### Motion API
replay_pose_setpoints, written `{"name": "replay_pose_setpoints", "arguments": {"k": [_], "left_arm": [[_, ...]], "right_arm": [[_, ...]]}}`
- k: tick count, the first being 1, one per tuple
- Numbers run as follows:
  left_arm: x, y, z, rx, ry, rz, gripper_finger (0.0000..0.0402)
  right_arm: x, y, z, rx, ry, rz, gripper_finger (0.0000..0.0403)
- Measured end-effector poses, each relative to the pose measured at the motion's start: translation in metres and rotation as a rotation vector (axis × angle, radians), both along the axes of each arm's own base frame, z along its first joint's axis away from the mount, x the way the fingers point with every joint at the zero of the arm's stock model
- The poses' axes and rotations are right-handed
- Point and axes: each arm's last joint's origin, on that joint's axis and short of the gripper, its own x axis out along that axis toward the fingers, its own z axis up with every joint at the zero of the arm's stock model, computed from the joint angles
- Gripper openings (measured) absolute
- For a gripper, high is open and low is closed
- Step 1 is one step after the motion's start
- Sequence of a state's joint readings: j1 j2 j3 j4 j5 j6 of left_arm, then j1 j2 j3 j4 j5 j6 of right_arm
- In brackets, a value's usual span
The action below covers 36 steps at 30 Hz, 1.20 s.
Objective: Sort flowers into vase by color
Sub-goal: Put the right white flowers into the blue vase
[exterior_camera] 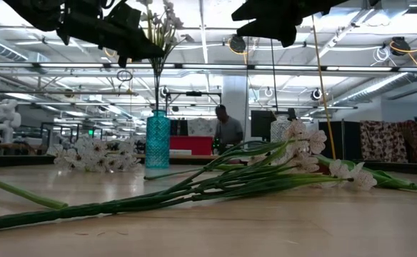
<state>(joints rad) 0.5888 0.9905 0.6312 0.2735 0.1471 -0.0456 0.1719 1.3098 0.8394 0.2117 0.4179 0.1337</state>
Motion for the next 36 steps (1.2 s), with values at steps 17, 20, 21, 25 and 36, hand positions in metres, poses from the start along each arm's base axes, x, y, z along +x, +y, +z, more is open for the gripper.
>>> {"name": "replay_pose_setpoints", "arguments": {"k": [17,20,21,25,36], "left_arm": [[-0.002,0.0,-0.007,-0.036,0.067,0.046,0.016],[-0.002,0.0,-0.008,-0.043,0.077,0.046,0.0186],[-0.003,0.0,-0.009,-0.047,0.084,0.046,0.0197],[-0.003,0.0,-0.01,-0.036,0.11,0.044,0.0253],[-0.023,-0.014,-0.006,-0.102,0.153,0.052,0.0334]], "right_arm": [[0.0,0.0,0.0,-0.007,0.003,0.002,0.0219],[0.0,0.0,-0.001,-0.008,0.008,0.002,0.0219],[0.0,0.0,-0.001,-0.008,0.009,0.002,0.0219],[0.0,0.0,-0.001,-0.008,0.009,0.002,0.0219],[-0.001,0.0,-0.003,-0.012,0.031,0.002,0.0219]]}}
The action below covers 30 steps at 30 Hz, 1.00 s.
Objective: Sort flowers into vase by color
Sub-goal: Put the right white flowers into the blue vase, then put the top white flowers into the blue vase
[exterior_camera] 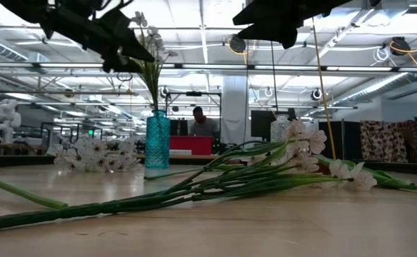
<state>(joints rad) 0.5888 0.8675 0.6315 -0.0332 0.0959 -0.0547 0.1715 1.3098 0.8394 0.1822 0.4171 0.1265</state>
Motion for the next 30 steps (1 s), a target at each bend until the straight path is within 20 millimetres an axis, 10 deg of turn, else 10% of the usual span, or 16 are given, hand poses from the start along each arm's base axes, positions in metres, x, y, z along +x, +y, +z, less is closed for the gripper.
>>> {"name": "replay_pose_setpoints", "arguments": {"k": [30], "left_arm": [[-0.059,-0.058,0.002,-0.189,0.089,-0.153,0.0334]], "right_arm": [[-0.002,0.0,-0.005,0.012,0.05,-0.007,0.0219]]}}
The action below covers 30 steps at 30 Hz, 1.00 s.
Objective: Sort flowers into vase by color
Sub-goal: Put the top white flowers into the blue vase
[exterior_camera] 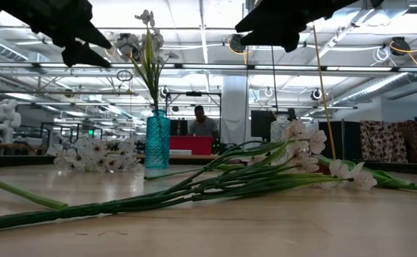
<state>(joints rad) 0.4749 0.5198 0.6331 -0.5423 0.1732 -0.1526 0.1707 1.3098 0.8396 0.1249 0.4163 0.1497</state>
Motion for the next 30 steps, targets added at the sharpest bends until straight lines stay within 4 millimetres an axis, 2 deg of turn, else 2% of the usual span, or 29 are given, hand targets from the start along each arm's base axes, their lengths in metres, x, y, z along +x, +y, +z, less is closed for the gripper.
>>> {"name": "replay_pose_setpoints", "arguments": {"k": [16,19,22,30], "left_arm": [[0.009,-0.036,-0.002,0.016,0.028,-0.336,0.0334],[0.01,-0.042,-0.003,0.09,0.042,-0.423,0.0333],[0.012,-0.05,-0.004,0.166,0.055,-0.549,0.0325],[0.034,-0.077,-0.013,0.14,0.102,-0.739,0.0284]], "right_arm": [[-0.007,0.01,-0.012,0.16,0.091,-0.035,0.0219],[-0.008,0.013,-0.013,0.168,0.1,-0.029,0.0219],[-0.01,0.016,-0.015,0.174,0.119,-0.023,0.0219],[-0.012,0.025,-0.016,0.167,0.132,0.002,0.0219]]}}
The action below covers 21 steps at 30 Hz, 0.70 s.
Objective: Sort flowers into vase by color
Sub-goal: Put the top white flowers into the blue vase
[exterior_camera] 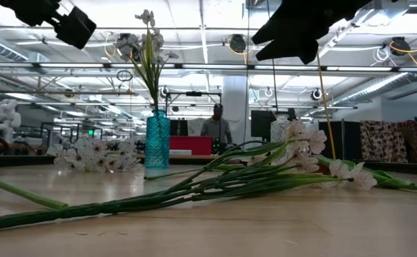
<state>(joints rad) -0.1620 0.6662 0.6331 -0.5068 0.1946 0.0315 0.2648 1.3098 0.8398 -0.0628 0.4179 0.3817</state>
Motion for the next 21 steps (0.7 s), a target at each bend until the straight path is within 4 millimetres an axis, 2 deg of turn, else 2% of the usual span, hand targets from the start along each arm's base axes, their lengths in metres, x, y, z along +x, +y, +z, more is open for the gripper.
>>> {"name": "replay_pose_setpoints", "arguments": {"k": [5,15,21], "left_arm": [[0.022,-0.016,-0.006,-0.008,0.054,-0.033,0.0256],[0.033,-0.012,-0.024,0.469,0.32,0.083,0.0207],[0.045,-0.005,-0.042,0.597,0.473,0.018,0.02]], "right_arm": [[-0.001,0.003,0.0,-0.002,-0.001,0.01,0.0219],[-0.004,0.015,0.001,-0.002,-0.006,0.053,0.0219],[-0.006,0.023,0.0,-0.007,-0.004,0.085,0.0219]]}}
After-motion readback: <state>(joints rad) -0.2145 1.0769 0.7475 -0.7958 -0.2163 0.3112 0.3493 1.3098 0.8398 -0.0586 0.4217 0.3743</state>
